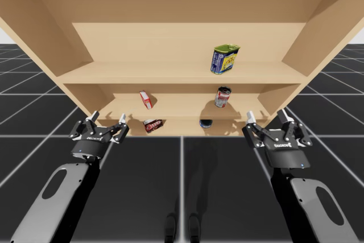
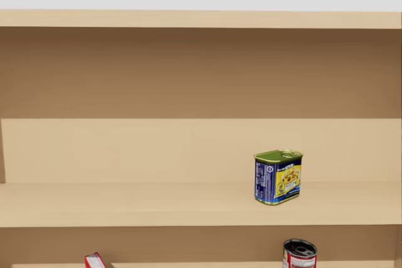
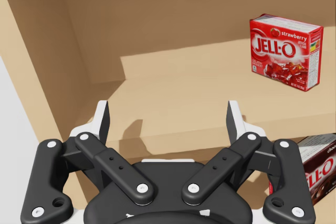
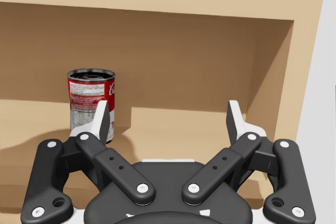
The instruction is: Retrieve the spam can from the shelves.
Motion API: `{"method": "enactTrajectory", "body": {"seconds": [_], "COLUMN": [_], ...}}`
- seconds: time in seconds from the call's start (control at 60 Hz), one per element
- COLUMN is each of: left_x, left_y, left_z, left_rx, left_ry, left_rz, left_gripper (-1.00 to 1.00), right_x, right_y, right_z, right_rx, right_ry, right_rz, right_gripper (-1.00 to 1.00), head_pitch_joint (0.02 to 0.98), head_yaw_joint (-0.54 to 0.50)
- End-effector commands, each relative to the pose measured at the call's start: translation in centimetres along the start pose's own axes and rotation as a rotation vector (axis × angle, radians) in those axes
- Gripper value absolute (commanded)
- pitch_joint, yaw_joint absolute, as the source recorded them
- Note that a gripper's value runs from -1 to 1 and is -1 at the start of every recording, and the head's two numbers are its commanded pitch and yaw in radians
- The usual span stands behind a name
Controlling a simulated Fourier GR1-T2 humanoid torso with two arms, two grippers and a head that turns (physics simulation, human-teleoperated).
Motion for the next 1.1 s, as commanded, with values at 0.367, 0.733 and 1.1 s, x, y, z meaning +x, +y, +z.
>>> {"method": "enactTrajectory", "body": {"seconds": [0.367,0.733,1.1], "left_x": [0.0,-0.1,-0.1], "left_y": [0.0,-0.1,0.1], "left_z": [0.0,0.0,0.0], "left_rx": [0.001,-0.003,0.0], "left_ry": [0.0,0.003,0.008], "left_rz": [-0.007,-0.014,-0.009], "left_gripper": [-1.0,-1.0,-1.0], "right_x": [-0.6,-0.7,5.0], "right_y": [-0.2,-0.5,0.8], "right_z": [-0.3,-0.3,0.9], "right_rx": [0.03,0.023,0.096], "right_ry": [0.047,0.046,0.019], "right_rz": [-0.019,-0.018,-0.07], "right_gripper": [-1.0,-1.0,-1.0], "head_pitch_joint": [0.182,0.259,0.275], "head_yaw_joint": [-0.06,-0.22,-0.2]}}
